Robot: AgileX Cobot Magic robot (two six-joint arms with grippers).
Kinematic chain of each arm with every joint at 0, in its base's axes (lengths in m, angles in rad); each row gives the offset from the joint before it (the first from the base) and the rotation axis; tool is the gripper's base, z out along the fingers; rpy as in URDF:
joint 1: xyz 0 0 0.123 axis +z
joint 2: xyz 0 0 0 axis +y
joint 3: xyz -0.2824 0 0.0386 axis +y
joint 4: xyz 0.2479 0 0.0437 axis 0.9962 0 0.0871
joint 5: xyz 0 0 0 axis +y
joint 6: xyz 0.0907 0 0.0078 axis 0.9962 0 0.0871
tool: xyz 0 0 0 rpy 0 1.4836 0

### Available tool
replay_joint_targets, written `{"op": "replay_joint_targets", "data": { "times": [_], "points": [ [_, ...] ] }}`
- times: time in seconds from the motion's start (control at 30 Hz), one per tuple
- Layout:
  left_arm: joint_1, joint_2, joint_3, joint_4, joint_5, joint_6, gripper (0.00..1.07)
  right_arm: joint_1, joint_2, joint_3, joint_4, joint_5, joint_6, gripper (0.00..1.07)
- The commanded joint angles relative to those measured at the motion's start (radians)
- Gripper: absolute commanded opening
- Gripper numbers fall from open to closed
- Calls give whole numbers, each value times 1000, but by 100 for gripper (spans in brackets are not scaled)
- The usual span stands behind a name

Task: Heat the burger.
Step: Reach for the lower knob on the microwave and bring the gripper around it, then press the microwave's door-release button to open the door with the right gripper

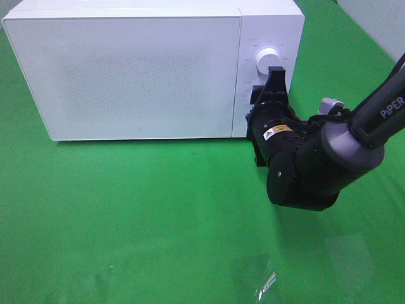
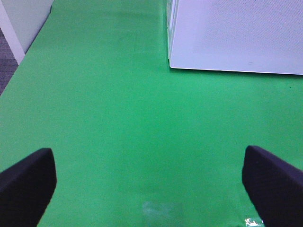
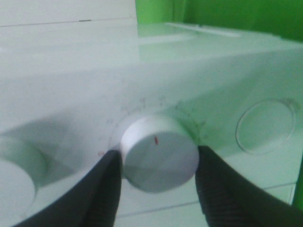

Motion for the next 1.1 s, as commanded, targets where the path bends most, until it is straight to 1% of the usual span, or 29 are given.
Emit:
{"op": "replay_joint_targets", "data": {
  "times": [0.03, 0.1, 0.13, 0.17, 0.2, 0.23, 0.43, 0.47, 0.57, 0.6, 0.7, 0.73, 0.77, 0.8, 0.83, 0.87, 0.9, 0.93, 0.97, 1.0, 1.03, 1.07, 1.1],
  "points": [
    [3, -16, 1, -8, -16, 0, 100, -6, -17, -29, -66, -27, -61, 55],
    [3, -16, 1, -8, -16, 0, 100, -3, -20, -29, -69, -8, -89, 66],
    [3, -16, 1, -8, -16, 0, 100, -3, -20, -29, -69, -8, -89, 66],
    [3, -16, 1, -8, -16, 0, 100, -3, -23, -29, -73, 10, -90, 71],
    [3, -16, 1, -8, -16, 0, 100, -3, -23, -29, -73, 10, -90, 71],
    [3, -16, 1, -8, -16, 0, 100, -3, -34, -27, -95, 39, -93, 74],
    [3, -16, 1, -8, -16, 0, 100, -3, -89, 21, -112, 96, -156, 74],
    [3, -16, 1, -8, -16, 0, 100, -3, -118, 48, -119, 118, -192, 74],
    [3, -16, 1, -8, -16, 0, 100, -3, -145, 73, -133, 142, -226, 74],
    [3, -16, 1, -8, -16, 0, 100, -3, -186, 108, -164, 189, -275, 74],
    [3, -16, 1, -8, -16, 0, 100, -3, -221, 136, -183, 234, -338, 74],
    [3, -16, 1, -8, -16, 0, 100, -3, -261, 161, -199, 293, -413, 74],
    [3, -16, 1, -8, -16, 0, 100, -3, -261, 161, -199, 293, -413, 74],
    [3, -16, 1, -8, -16, 0, 100, -6, -302, 181, -201, 366, -522, 74],
    [3, -16, 1, -8, -16, 0, 100, -5, -319, 184, -201, 402, -570, 74],
    [3, -16, 1, -8, -16, 0, 100, -5, -319, 184, -201, 402, -570, 74],
    [3, -16, 1, -8, -16, 0, 100, -5, -357, 190, -199, 488, -690, 74],
    [3, -16, 1, -8, -16, 0, 100, -5, -357, 190, -199, 488, -690, 74],
    [3, -16, 1, -8, -16, 0, 100, -6, -396, 191, -197, 564, -832, 74],
    [3, -16, 1, -8, -16, 0, 100, -6, -396, 191, -197, 564, -832, 74],
    [3, -16, 1, -8, -16, 0, 100, -6, -434, 191, -196, 629, -967, 74],
    [3, -16, 1, -8, -16, 0, 100, -6, -434, 191, -196, 629, -967, 74],
    [3, -16, 1, -8, -16, 0, 100, -18, -465, 191, -197, 681, -1070, 74]
  ]
}}
